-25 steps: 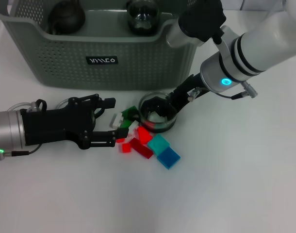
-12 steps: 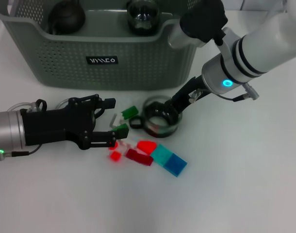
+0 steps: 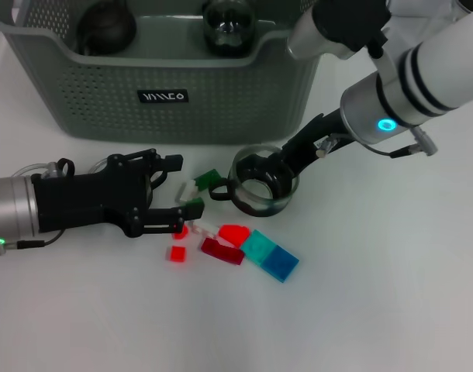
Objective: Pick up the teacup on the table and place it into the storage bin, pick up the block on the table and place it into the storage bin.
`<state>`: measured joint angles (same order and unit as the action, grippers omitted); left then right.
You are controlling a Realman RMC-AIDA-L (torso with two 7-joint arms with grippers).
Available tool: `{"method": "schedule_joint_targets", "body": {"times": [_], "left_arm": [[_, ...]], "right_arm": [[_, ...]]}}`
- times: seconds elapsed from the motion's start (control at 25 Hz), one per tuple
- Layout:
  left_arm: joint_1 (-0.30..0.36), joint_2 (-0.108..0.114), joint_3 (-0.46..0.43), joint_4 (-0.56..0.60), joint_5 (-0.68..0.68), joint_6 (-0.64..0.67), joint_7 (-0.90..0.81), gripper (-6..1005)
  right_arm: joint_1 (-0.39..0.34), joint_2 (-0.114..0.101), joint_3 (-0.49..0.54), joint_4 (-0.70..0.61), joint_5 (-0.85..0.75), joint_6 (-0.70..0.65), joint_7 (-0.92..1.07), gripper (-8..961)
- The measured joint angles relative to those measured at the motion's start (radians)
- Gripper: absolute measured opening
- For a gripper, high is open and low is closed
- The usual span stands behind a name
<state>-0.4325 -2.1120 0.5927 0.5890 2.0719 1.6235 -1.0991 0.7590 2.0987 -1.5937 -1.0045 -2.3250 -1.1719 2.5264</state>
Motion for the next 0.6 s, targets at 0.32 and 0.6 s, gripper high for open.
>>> {"method": "schedule_joint_targets", "body": {"times": [0.32,0.6], "left_arm": [[0.035,0.01,-0.015,0.018,-0.002,0.042,-0.004,858],[0.064,0.015,-0.046,0.025,0.001,0.064,-0.002,857]], "right_arm": [[-0.102,0.0,0.113,-0.289,-0.017,-0.253,0.056,80],[-0.126,0.0,0.196,-0.499,-0.018,-0.395,0.093,87]]}}
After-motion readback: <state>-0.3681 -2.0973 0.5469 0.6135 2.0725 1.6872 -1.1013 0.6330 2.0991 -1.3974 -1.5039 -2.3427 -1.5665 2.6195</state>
